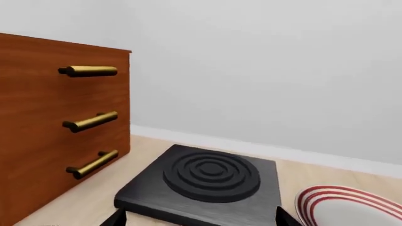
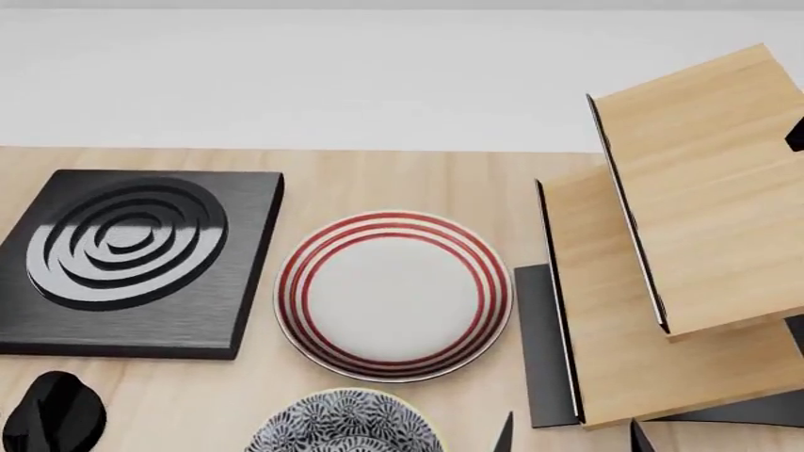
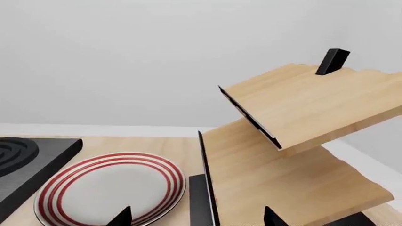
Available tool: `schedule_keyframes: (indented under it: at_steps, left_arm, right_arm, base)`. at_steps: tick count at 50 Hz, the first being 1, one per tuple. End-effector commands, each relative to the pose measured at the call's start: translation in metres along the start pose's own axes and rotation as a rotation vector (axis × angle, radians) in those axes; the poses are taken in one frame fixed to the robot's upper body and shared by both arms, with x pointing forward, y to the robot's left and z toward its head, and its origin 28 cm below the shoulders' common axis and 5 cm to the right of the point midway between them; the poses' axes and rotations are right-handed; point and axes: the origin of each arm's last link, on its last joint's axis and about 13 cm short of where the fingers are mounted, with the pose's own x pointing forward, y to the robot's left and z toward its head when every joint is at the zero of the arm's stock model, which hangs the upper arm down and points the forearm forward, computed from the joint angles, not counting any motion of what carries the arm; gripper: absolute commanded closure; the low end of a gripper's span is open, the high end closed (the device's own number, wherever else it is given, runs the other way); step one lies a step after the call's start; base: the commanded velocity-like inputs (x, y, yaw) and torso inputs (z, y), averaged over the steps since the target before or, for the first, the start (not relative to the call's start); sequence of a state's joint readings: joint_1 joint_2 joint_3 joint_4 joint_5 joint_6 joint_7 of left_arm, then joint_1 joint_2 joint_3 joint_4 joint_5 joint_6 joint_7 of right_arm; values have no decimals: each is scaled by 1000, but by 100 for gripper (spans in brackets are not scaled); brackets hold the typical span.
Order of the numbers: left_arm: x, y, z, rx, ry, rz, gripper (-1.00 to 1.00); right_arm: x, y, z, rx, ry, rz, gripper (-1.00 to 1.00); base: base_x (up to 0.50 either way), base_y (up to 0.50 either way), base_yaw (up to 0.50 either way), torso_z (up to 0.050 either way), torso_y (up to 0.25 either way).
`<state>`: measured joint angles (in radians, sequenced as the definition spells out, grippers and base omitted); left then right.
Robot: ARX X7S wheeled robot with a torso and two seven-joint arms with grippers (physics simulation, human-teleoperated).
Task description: Pick up the cream cheese and put it in the bowl.
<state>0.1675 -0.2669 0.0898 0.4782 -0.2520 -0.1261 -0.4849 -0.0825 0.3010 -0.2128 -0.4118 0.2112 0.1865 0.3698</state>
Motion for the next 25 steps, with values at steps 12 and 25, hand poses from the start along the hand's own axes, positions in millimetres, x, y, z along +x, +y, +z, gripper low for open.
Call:
schedule_keyframes:
  at_steps: [12,25]
  left_arm:
    - [-6,7,4,-39,-12,326,-100]
    - [-3,11,18,-180,152,373,-100]
  right_arm:
    - [0,-1,-2,11,4,-4,-100]
    - [2,-1,-4,15,12,2,-100]
  base:
    - [0,0,0,0,0]
    - [0,0,0,0,0]
